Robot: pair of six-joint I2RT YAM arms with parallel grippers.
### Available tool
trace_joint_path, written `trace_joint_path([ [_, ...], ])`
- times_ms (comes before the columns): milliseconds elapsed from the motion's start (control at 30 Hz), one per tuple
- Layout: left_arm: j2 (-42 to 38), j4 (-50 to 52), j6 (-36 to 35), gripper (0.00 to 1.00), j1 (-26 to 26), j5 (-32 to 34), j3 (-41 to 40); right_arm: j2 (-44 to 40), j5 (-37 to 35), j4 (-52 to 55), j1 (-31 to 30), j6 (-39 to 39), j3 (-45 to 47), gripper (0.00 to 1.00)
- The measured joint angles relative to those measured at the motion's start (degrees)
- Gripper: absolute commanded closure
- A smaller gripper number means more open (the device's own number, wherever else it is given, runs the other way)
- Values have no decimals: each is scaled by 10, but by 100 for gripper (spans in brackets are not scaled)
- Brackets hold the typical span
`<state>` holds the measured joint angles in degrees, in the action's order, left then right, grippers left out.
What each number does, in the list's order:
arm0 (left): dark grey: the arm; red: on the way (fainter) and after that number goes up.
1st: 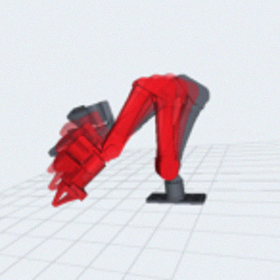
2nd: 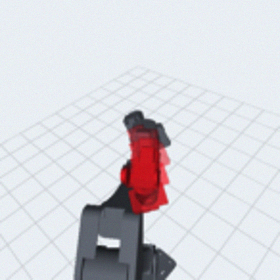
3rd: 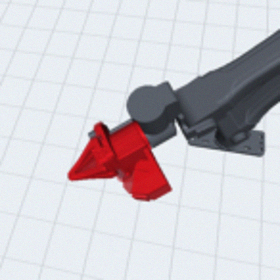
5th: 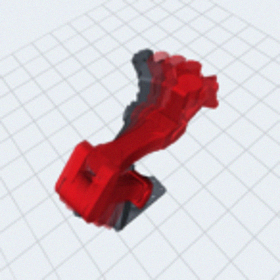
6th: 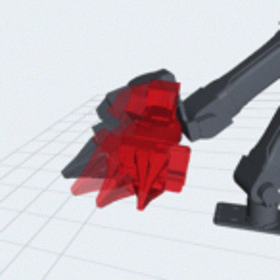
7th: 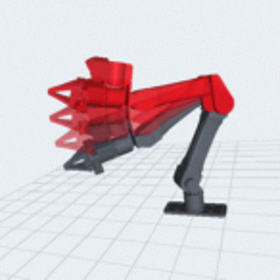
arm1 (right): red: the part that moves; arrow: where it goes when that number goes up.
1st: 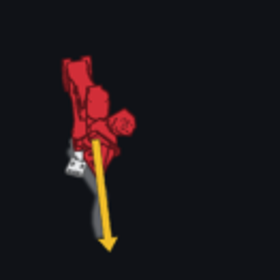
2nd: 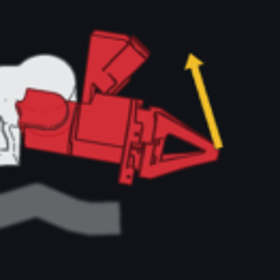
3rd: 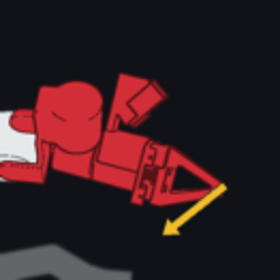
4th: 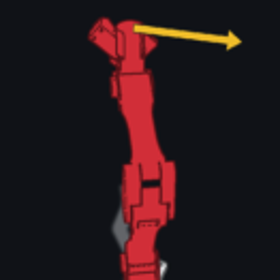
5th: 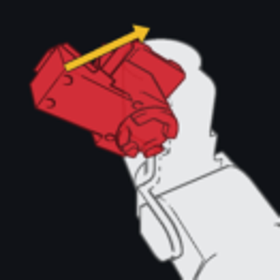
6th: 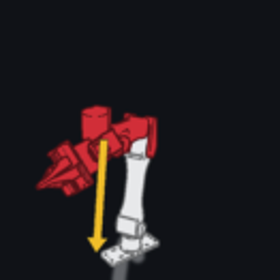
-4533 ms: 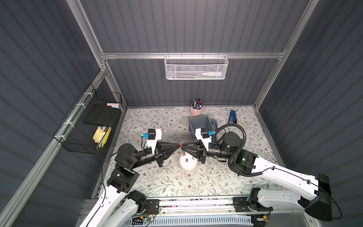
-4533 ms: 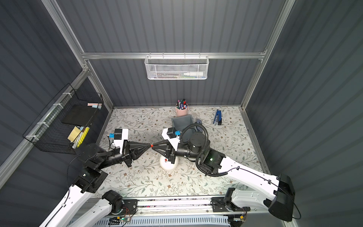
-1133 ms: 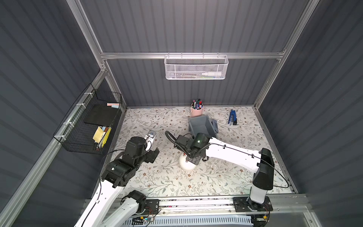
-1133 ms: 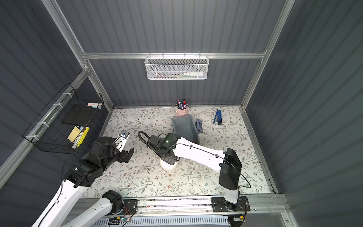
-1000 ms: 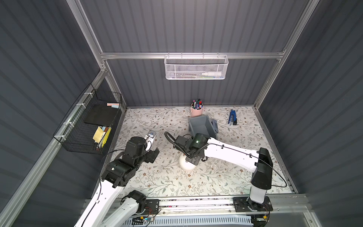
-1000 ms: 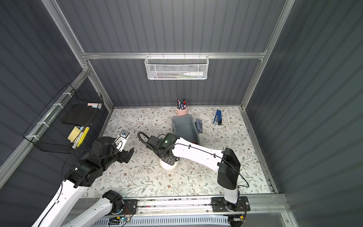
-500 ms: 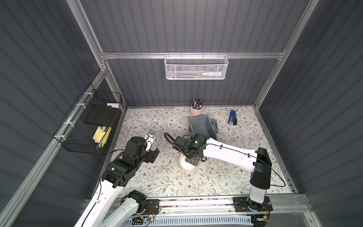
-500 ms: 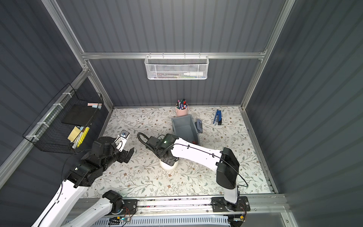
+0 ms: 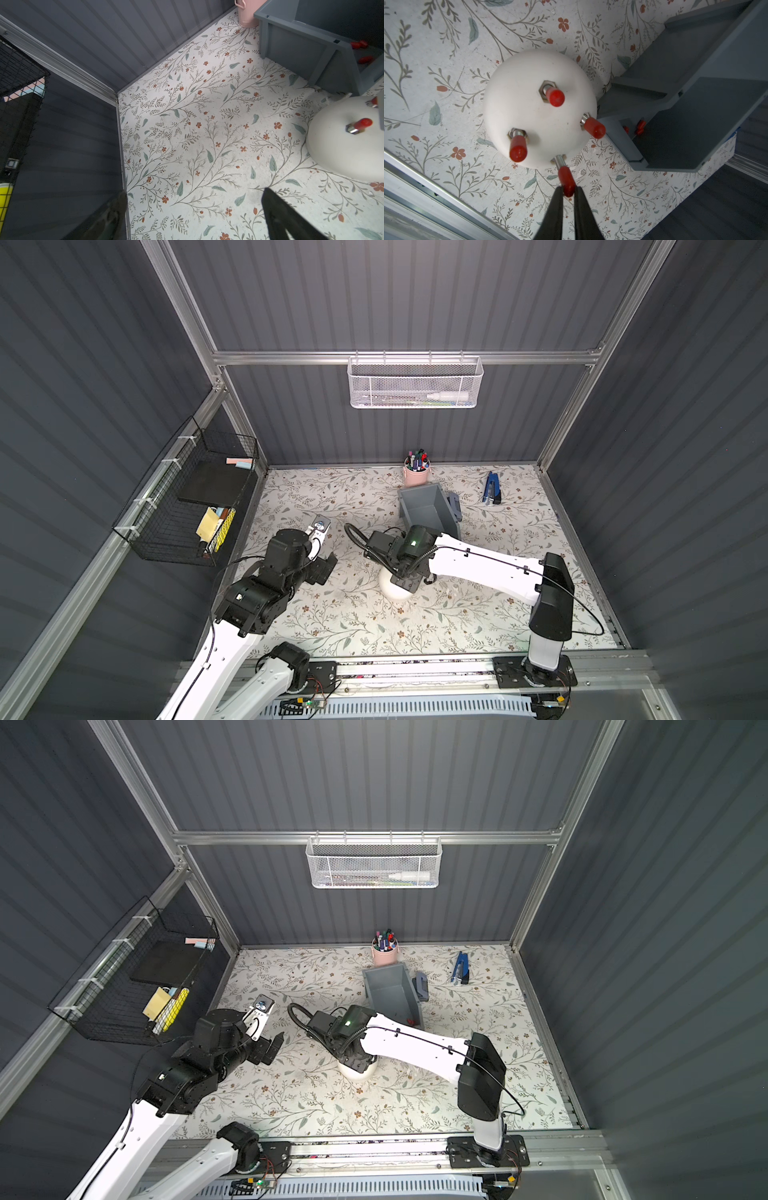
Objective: Cover the protruding screws with screw protection sleeves
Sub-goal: Attach the screw protection sleeve to the screw, then reset both arms
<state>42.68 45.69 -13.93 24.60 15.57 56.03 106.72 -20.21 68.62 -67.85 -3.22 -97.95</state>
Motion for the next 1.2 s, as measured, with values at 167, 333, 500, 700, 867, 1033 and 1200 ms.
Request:
trace_joint_path([
  [167, 0, 0, 0, 0, 0, 0, 0, -1, -3, -13, -7, 2, 14, 75],
  [333, 0, -1, 0, 1, 0, 0, -2, -2, -7, -22, -8, 4, 22, 70],
  [500, 9, -5, -3, 1, 0, 2, -12, -38, -22, -65, -8, 15, 39, 48],
  [700, 54, -22, -3, 1, 0, 42, -17, -207, -46, -216, 55, 29, 137, 39],
  [867, 115, -66, 44, 0, -6, 116, -79, -358, -73, -426, 306, 71, 334, 40],
  [1033, 226, -99, 112, 1, -19, 210, -189, -429, -87, -616, 535, 127, 567, 38],
  [1200, 282, -156, 138, 1, -53, 251, -271, -405, -67, -777, 610, 115, 716, 36],
])
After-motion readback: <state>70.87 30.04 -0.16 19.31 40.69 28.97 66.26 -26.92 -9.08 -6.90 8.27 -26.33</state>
